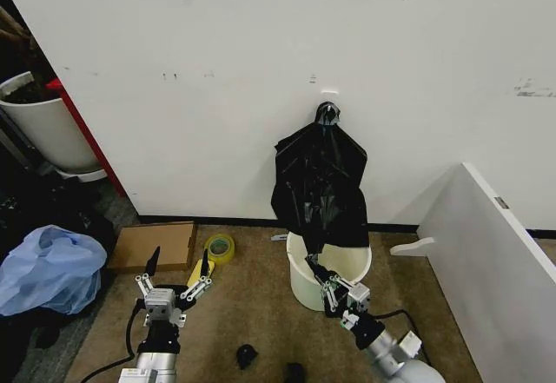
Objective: Place the garbage bag over the trash bin.
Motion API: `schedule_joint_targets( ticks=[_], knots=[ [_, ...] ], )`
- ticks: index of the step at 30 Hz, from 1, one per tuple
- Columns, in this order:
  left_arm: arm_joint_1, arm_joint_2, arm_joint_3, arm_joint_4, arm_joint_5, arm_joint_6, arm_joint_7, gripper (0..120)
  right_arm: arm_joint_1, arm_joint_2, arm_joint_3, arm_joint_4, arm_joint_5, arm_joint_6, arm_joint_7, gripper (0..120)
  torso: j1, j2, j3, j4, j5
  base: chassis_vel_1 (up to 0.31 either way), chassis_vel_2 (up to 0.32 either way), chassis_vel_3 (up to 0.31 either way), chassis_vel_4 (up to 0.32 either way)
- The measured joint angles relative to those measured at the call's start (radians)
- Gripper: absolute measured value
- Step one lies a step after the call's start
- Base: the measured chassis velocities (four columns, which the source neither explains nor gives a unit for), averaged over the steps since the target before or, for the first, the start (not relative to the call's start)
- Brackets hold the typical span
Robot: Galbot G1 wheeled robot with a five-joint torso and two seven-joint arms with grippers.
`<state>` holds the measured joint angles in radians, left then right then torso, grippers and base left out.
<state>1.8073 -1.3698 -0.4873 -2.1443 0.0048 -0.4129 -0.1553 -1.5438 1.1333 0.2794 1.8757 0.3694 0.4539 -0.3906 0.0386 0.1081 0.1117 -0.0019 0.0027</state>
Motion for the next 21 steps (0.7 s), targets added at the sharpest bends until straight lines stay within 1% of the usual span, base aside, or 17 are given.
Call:
schedule_joint_targets(
  ticks=[11, 21],
  knots=[
    [0.004, 0.001, -0.004, -0.001, 0.002, -0.003, 0.0, 100, 0.01, -0.018, 0.007, -0.055, -0.056, 0.084, -0.051, 0, 0.0, 0.0, 0.0, 0.0, 0.0, 0.0, 0.0, 0.0, 0.0],
    [-0.004, 0.005, 0.0, 0.003, 0.002, -0.003, 0.0, 100, 0.013, -0.037, 0.019, -0.068, -0.085, 0.123, -0.081, 0, 0.0, 0.0, 0.0, 0.0, -0.0001, 0.0, 0.0, 0.0, 0.0]
  ],
)
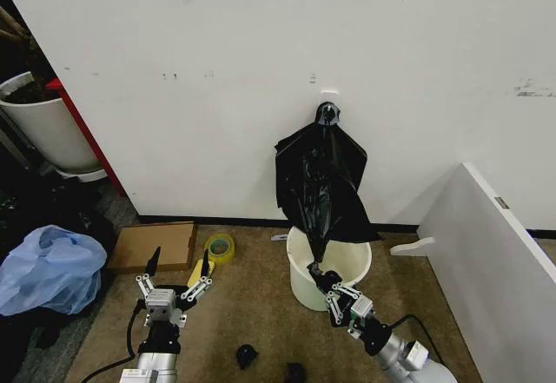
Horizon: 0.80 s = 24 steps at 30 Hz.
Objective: Place the garbage bag over the trash bin.
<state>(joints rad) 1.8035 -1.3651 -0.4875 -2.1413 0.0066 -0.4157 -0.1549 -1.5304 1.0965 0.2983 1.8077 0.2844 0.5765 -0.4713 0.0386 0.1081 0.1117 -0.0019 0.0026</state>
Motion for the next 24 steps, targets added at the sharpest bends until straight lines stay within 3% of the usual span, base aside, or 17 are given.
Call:
schedule_joint_targets(
  ticks=[14, 20, 24],
  knots=[
    [-0.012, 0.022, 0.014, 0.012, -0.006, 0.006, 0.002, 100, 0.032, 0.009, 0.004, -0.033, -0.133, 0.061, -0.03, 0, 0.0, 0.0, 0.0, 0.0, 0.0, 0.0, 0.0, 0.0, 0.0],
    [-0.04, 0.056, 0.036, 0.004, -0.025, 0.031, 0.009, 100, 0.054, 0.013, -0.016, -0.013, -0.094, 0.017, 0.041, 0, 0.0, 0.0, 0.0, 0.0, -0.0001, 0.0, 0.0, 0.0, 0.0],
    [-0.092, 0.116, 0.087, -0.02, -0.086, 0.081, 0.029, 100, 0.073, 0.021, -0.023, 0.001, -0.085, -0.017, 0.095, 0, 0.0, 0.0, 0.0, 0.0002, -0.0001, 0.0, 0.0, 0.0, 0.0]
  ],
)
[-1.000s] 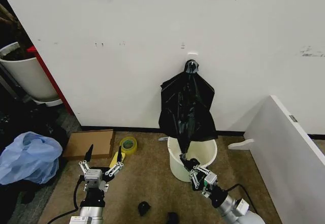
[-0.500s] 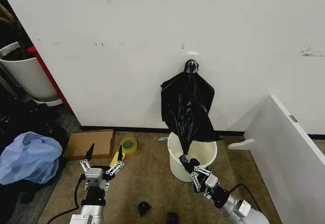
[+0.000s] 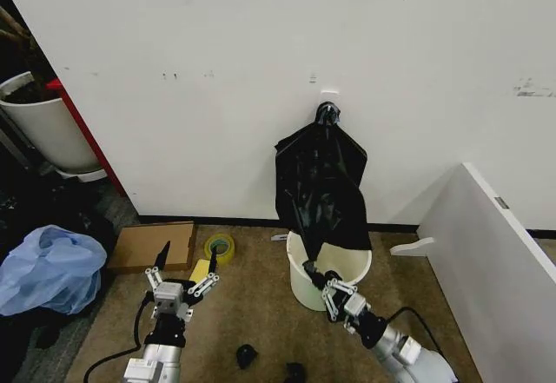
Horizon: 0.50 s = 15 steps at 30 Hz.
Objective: Place the garbage bag over the trash bin.
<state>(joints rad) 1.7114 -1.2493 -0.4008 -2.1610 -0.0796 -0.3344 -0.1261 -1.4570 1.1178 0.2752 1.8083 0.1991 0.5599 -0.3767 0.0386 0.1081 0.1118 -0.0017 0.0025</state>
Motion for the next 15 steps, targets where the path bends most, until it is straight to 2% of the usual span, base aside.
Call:
schedule_joint_targets(
  ticks=[2, 3, 6, 10, 12, 15],
  knots=[
    [-0.068, 0.072, 0.029, -0.014, -0.053, 0.037, 0.017, 100, 0.009, 0.012, 0.005, -0.002, -0.067, 0.007, 0.015, 0, 0.0, 0.0, 0.0, -0.0001, -0.0002, 0.0, 0.0, 0.0, 0.0],
    [-0.068, 0.072, 0.029, -0.014, -0.053, 0.037, 0.017, 100, 0.009, 0.012, 0.005, -0.002, -0.067, 0.007, 0.015, 0, 0.0, 0.0, 0.0, -0.0001, -0.0002, 0.0, 0.0, 0.0, 0.0],
    [-0.206, 0.253, 0.079, -0.032, -0.187, 0.102, 0.029, 100, 0.011, 0.028, 0.003, -0.003, -0.141, 0.02, 0.022, 0, 0.0, 0.0, 0.0, -0.0008, -0.0002, 0.0, 0.0, 0.0, 0.0],
    [-0.329, 0.402, 0.158, -0.035, -0.349, 0.159, 0.032, 100, 0.02, 0.043, -0.008, -0.01, -0.159, 0.019, 0.026, 0, 0.0, 0.0, 0.0, 0.0, 0.0003, 0.0, 0.0, 0.0, 0.0],
    [-0.363, 0.421, 0.19, -0.028, -0.377, 0.17, 0.032, 100, 0.021, 0.043, -0.008, -0.011, -0.16, 0.018, 0.026, 0, 0.0, 0.0, 0.0, 0.0, 0.0002, 0.0, 0.0, 0.0, 0.0],
    [-0.535, 0.462, 0.349, 0.03, -0.426, 0.218, 0.029, 100, 0.025, 0.043, -0.006, -0.019, -0.164, 0.017, 0.026, 0, 0.0, 0.0, 0.0, -0.0003, -0.0004, 0.0, 0.0, 0.0, 0.0]
  ],
)
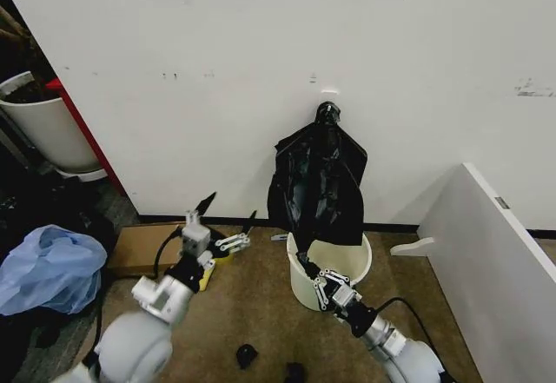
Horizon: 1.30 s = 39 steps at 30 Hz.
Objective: Place the garbage bag over the trash bin.
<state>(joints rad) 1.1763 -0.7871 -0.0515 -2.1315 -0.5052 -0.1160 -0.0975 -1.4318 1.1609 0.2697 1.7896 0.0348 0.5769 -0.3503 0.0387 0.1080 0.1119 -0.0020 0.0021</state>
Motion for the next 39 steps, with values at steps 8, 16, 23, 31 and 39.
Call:
schedule_joint_targets(
  ticks=[8, 16, 23, 31, 39],
  knots=[
    [-0.341, 0.015, 0.24, 0.08, -0.087, 0.132, -0.086, 100, 0.01, 0.02, 0.0, -0.015, -0.017, 0.0, 0.0, 0, 0.0, 0.0, 0.0, -0.0002, 0.0005, 0.0, 0.0, 0.0, 0.0],
    [-0.438, -0.029, 0.353, 0.125, -0.157, 0.207, -0.134, 95, 0.011, 0.026, 0.002, -0.015, -0.019, 0.0, 0.0, 0, 0.0, 0.0, 0.0, 0.0, 0.0006, 0.0, 0.0, 0.0, 0.0],
    [-0.469, -0.077, 0.401, 0.178, -0.14, 0.242, -0.157, 75, -0.002, 0.033, 0.006, -0.008, -0.041, 0.008, -0.001, 0, 0.0, 0.0, 0.0, 0.0, 0.0006, 0.0, 0.0, 0.0, 0.0],
    [-0.479, -0.104, 0.407, 0.211, -0.142, 0.243, -0.164, 47, -0.002, 0.039, 0.006, -0.011, -0.044, 0.009, -0.001, 0, 0.0, 0.0, 0.0, 0.0, 0.0005, 0.0, 0.0, 0.0, 0.0],
    [-0.478, -0.119, 0.413, 0.225, -0.14, 0.235, -0.165, 15, -0.001, 0.039, 0.004, -0.011, -0.043, 0.007, 0.003, 0, 0.0, 0.0, 0.0, 0.0001, 0.0005, 0.0, 0.0, 0.0, 0.0]
  ],
)
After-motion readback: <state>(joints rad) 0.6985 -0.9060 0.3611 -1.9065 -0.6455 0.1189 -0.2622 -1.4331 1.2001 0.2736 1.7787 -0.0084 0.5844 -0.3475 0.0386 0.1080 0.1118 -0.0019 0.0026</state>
